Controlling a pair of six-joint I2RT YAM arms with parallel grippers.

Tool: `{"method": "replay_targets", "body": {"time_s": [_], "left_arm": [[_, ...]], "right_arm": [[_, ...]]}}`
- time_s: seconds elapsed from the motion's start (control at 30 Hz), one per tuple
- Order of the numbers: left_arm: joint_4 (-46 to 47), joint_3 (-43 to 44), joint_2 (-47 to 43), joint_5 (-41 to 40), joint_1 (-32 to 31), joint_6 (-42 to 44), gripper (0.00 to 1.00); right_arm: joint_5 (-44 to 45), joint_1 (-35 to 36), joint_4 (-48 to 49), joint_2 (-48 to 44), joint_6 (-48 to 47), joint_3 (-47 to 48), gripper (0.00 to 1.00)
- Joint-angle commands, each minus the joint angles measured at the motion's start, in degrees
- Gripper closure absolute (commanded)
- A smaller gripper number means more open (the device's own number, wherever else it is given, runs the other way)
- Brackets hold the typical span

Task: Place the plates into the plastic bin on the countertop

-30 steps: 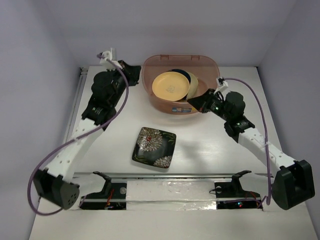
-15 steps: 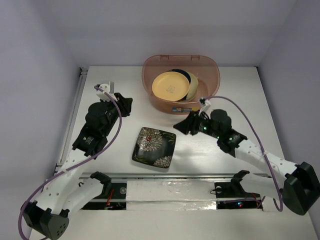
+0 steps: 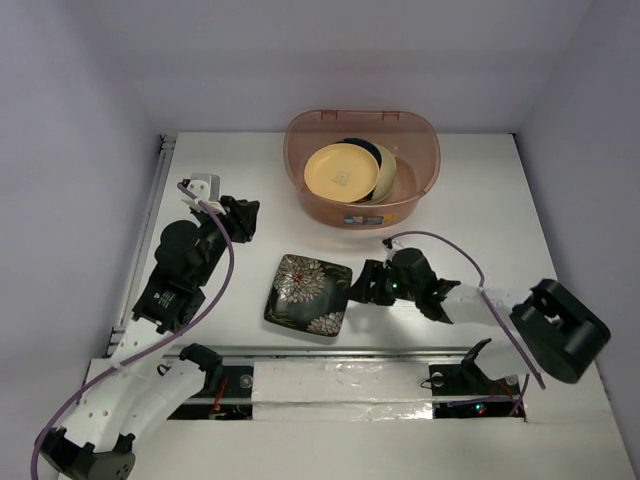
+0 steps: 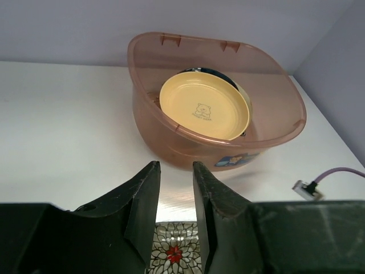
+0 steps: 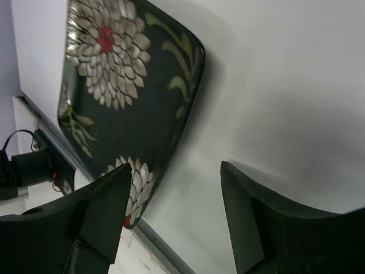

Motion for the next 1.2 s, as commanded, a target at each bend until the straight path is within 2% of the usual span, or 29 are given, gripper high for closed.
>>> {"method": "replay_targets", "body": {"time_s": [0.0,0.13,0.37,0.4,0.43,0.53,0.57,0.7,0.73,0.83,0.97,1.17], "left_arm": [[1.57,-1.39,-0.83,1.81,-0.21,0.86,0.73],[1.57,-1.22,-0.83,2.69,-0.21,0.77,0.73],[1.84,-1.39,-2.15,2.52,-0.21,0.77,0.72],[1.84,-1.39,-2.24,2.34,-0.21,0.77,0.72],[1.92,-1.48,-2.24,2.26,-0.21,0.77,0.72],[1.84,-1.39,-2.24,1.99,-0.21,0.77,0.72],[1.84,-1.39,-2.33,1.9,-0.21,0.77,0.72],[1.66,-1.48,-3.03,0.41,-0.21,0.95,0.72],[1.66,-1.48,-3.29,-0.46,-0.21,0.95,0.72],[1.83,-1.66,-4.08,-1.7,-0.21,0.69,0.72],[1.57,-1.83,-4.26,-3.89,-0.21,0.69,0.72],[1.48,-1.83,-4.96,-4.86,-0.21,0.51,0.72]], "right_arm": [[-2.86,1.04,12.31,5.51,4.24,2.02,0.32],[-2.86,1.04,17.41,15.25,7.49,3.34,0.37],[-3.82,1.04,24.7,23.97,10.66,4.57,0.46],[-3.56,1.04,25.32,24.5,10.93,4.57,0.52],[-3.65,1.04,26.55,25.29,11.45,4.14,0.68],[-3.82,1.04,27.26,25.74,11.63,4.22,0.89],[-4.69,1.04,28.22,25.83,11.81,3.87,1.0],[-6.02,1.04,34.63,22.06,13.12,0.55,1.0],[-6.02,1.04,35.08,18.57,13.39,0.09,1.0],[-5.15,1.04,31.93,9.35,13.3,0.44,1.0],[-1.72,1.04,20.87,-1.38,10.93,6.58,1.0],[-6.45,-6.33,17.16,-5.64,10.23,17.55,1.0]]}}
